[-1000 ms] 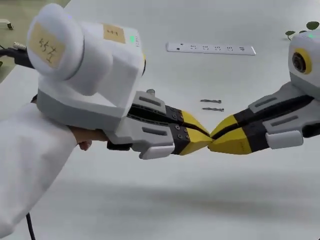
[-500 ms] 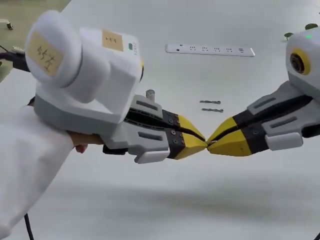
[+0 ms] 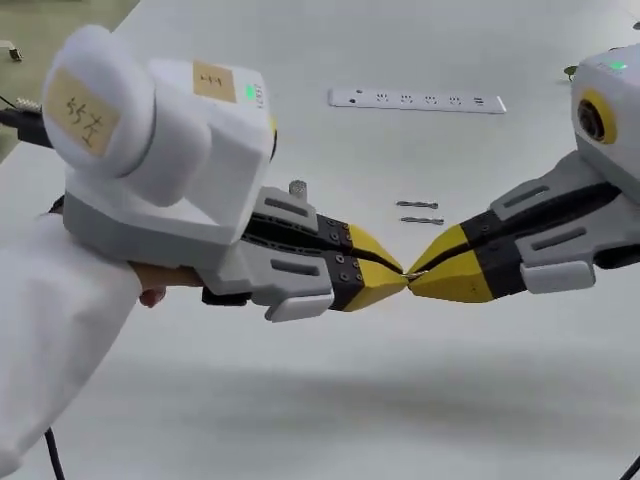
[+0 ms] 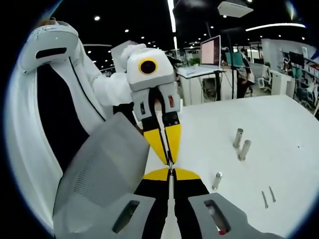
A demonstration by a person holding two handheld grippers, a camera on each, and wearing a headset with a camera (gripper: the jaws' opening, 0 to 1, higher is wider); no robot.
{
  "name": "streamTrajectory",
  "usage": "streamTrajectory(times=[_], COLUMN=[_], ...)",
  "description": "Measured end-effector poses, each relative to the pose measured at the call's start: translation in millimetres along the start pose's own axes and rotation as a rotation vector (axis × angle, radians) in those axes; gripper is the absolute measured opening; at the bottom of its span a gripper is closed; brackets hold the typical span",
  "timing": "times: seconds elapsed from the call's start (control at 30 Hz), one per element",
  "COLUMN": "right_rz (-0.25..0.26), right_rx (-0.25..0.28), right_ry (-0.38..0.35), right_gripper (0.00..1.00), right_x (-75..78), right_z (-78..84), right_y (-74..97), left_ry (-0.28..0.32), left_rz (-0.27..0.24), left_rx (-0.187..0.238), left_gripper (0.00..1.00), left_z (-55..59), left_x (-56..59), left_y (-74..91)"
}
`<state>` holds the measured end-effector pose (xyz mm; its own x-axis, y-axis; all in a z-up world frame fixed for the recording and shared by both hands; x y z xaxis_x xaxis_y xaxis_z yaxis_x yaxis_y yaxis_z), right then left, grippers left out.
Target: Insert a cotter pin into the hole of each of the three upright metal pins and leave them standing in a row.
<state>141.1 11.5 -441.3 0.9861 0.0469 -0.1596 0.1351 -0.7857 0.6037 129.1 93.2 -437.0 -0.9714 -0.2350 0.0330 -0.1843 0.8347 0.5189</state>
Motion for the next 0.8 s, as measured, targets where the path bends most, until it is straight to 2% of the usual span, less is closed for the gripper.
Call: streamTrajectory(times=[0.07,0.1,0.13,0.23,0.3,0.33,0.4,0.5,0.6,0.8], right_rz=[0.009,0.011,0.015,0.037,0.049,0.06,0.07,0.085,0.105,0.16], right_rx=[-0.005,-0.007,-0.008,-0.025,-0.04,-0.054,-0.084,-0.115,-0.135,-0.178], right_ry=[-0.005,-0.006,-0.005,-0.017,-0.03,-0.027,-0.029,-0.034,-0.043,-0.053], right_gripper=[0.0,0.0,0.0,0.0,0.0,0.0,0.0,0.0,0.0,0.0], right_x=[-0.4,-0.1,0.8,6.2,9.8,12.4,15.0,20.4,27.2,44.8], right_z=[0.0,0.2,0.5,5.4,10.7,14.6,22.3,32.1,38.3,50.1], right_y=[-0.3,0.0,0.0,-0.7,-0.8,-1.1,-2.0,-3.9,-6.4,-12.9], left_ry=[-0.032,-0.088,-0.115,-0.083,-0.081,-0.076,-0.061,-0.048,-0.03,0.014], left_rz=[-0.009,-0.025,-0.031,-0.051,-0.069,-0.087,-0.091,-0.097,-0.122,-0.131], left_rx=[-0.003,-0.009,-0.017,-0.041,-0.049,-0.049,-0.058,-0.076,-0.097,-0.127], left_gripper=[0.0,0.0,0.0,0.03,0.11,0.19,0.26,0.22,0.24,0.26], left_z=[-0.3,0.0,0.3,4.8,8.8,10.9,15.1,21.5,29.5,45.1], left_x=[-1.4,-3.6,-3.2,-7.0,-11.7,-15.1,-19.0,-24.9,-36.0,-54.0], left_y=[-0.9,-1.8,-3.0,-6.1,-6.9,-6.9,-7.1,-7.3,-9.1,-20.0])
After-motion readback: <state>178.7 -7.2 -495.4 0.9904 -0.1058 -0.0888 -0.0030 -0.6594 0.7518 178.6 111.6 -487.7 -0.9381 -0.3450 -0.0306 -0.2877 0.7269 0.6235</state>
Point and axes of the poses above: the centre of the closed fingertips' face, and the gripper's own axes: y roughly backward along the fingers, x roughly to its right, z roughly out of its underside, the point moved 5 cm from there along y, roughly backward along the fingers, and after that the axes turned 6 degrees about -x, right-handed, at the moved point
